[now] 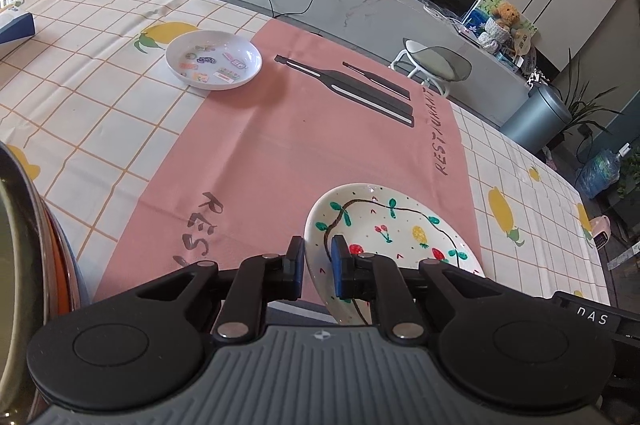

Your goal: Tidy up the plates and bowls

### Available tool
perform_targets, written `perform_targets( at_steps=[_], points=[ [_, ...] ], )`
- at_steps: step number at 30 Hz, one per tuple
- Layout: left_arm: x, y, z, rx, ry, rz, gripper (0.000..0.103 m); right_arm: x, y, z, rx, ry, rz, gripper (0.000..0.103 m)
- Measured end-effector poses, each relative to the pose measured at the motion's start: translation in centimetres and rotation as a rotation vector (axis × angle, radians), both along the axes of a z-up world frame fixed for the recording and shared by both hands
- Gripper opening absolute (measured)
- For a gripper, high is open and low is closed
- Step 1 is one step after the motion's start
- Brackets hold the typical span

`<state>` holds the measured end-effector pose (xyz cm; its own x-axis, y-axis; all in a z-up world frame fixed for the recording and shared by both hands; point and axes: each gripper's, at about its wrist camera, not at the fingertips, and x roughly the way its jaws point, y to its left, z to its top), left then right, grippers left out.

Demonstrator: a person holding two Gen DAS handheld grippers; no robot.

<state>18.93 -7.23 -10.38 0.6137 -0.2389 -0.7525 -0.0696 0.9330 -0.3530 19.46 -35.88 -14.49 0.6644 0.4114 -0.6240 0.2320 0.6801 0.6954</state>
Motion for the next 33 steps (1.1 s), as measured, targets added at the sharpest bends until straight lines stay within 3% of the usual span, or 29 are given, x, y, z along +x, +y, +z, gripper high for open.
perform_targets(
  at_steps=[27,33],
  points=[
    [-10.7,2.0,2.6,-0.050,-0.032,-0.035,0.014,-11.4,0.5,1.8,0.030,0.003,-0.028,0.005],
    [-12.6,3.1,1.7,-0.049,0.005,-0.033,0.014,-13.4,1.4,1.9,0.013,0.008,-0.002,0.005]
  ],
)
